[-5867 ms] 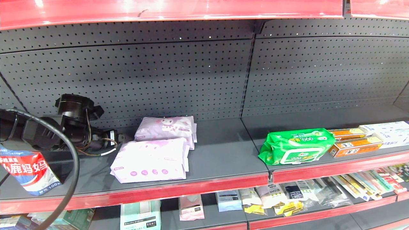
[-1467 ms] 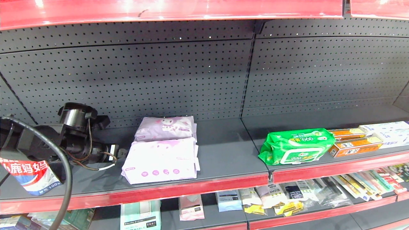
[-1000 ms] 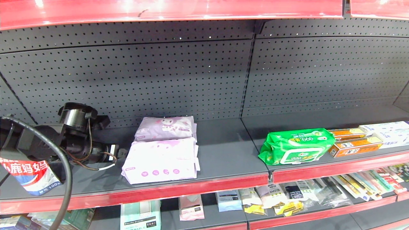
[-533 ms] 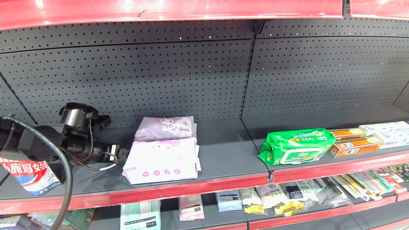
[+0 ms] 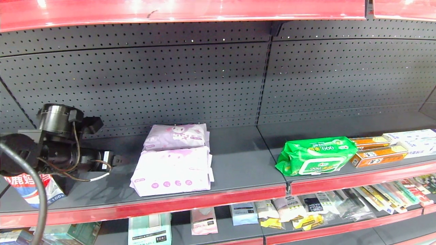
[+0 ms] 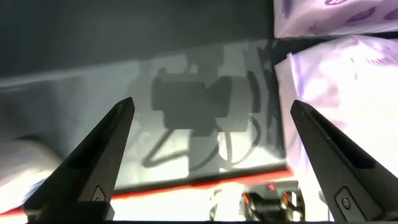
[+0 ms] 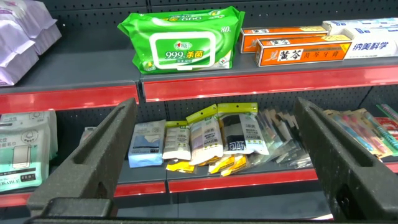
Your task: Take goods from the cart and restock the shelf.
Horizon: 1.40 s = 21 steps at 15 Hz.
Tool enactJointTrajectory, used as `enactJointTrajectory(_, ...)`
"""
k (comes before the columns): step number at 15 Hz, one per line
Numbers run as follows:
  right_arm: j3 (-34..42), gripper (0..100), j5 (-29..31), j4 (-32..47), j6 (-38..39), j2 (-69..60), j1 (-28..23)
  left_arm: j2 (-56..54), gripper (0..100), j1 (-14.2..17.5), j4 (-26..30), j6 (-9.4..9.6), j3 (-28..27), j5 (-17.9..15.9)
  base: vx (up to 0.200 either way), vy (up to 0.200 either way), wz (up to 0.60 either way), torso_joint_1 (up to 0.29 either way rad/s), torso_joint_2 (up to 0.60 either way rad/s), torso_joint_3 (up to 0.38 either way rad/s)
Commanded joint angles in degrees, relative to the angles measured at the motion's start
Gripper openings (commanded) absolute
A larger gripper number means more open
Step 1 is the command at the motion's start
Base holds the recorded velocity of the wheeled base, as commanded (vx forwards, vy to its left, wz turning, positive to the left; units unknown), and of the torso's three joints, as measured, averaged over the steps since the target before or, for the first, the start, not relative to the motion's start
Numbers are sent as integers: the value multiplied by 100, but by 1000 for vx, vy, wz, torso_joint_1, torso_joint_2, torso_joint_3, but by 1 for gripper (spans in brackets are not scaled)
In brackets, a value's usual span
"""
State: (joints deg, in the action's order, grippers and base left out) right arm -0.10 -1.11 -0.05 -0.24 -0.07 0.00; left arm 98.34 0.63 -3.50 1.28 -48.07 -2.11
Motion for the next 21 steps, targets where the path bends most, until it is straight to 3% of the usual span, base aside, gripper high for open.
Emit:
enactJointTrajectory(1, 1, 100, -3, -4, -2, 7, 0, -1511, 100, 262, -10, 206, 693, -9, 0, 0, 0, 0, 0, 0)
enactJointTrajectory(2, 1, 100, -3, -4, -2, 7, 0, -2029, 100, 323, -19, 197, 966, -18, 0, 0, 0, 0, 0, 0)
enactJointTrajectory(3, 1, 100, -3, -4, -2, 7, 0, -3225, 100, 358, -19, 206, 1581, -53, 0, 0, 0, 0, 0, 0)
enactJointTrajectory(4, 1, 100, -3, -4, -2, 7, 0, -3453, 100, 358, -19, 215, 1704, -70, 0, 0, 0, 0, 0, 0)
enactJointTrajectory(5, 1, 100, -3, 5, -2, 7, 0, -5290, 100, 279, 25, 259, 2495, -413, 0, 0, 0, 0, 0, 0)
enactJointTrajectory(6, 1, 100, -3, 5, -2, 7, 0, -6239, 100, 253, 139, 294, 2820, -650, 0, 0, 0, 0, 0, 0)
enactJointTrajectory(9, 1, 100, -3, -4, -2, 7, 0, -8182, 100, 306, 948, 294, 3418, -677, 0, 0, 0, 0, 0, 0)
enactJointTrajectory(10, 1, 100, -3, -4, -2, 7, 0, -9052, 100, 244, 1475, 294, 3471, -721, 0, 0, 0, 0, 0, 0)
enactJointTrajectory(12, 1, 100, -3, -4, -2, 7, 0, -9570, 100, 86, 2011, 259, 3559, -580, 0, 0, 0, 0, 0, 0)
enactJointTrajectory(13, 1, 100, -3, -4, -2, 7, 0, -9817, 100, -19, 2081, 153, 3664, -255, 0, 0, 0, 0, 0, 0)
enactJointTrajectory(15, 1, 100, -3, -4, -2, 7, 0, -9825, 100, -19, 1888, 109, 3937, 26, 0, 0, 0, 0, 0, 0)
enactJointTrajectory(17, 1, 100, -3, -4, -2, 7, 0, -9834, 100, -28, 1888, 65, 3945, 694, 0, 0, 0, 0, 0, 0)
enactJointTrajectory(18, 1, 100, -3, -4, -2, 7, 0, -9825, 100, -28, 1809, -75, 3998, 861, 0, 0, 0, 0, 0, 0)
enactJointTrajectory(19, 1, 100, -3, -4, -2, 7, 0, -9834, 100, -28, 1624, -58, 4095, 773, 0, 0, 0, 0, 0, 0)
enactJointTrajectory(20, 1, 100, -3, -4, -2, 7, 0, -9834, 100, -28, 983, 171, 4385, 97, 0, 0, 0, 0, 0, 0)
enactJointTrajectory(21, 1, 100, -3, 5, -2, 7, 0, -9834, 100, -28, 587, 250, 4543, -422, 0, 0, 0, 0, 0, 0)
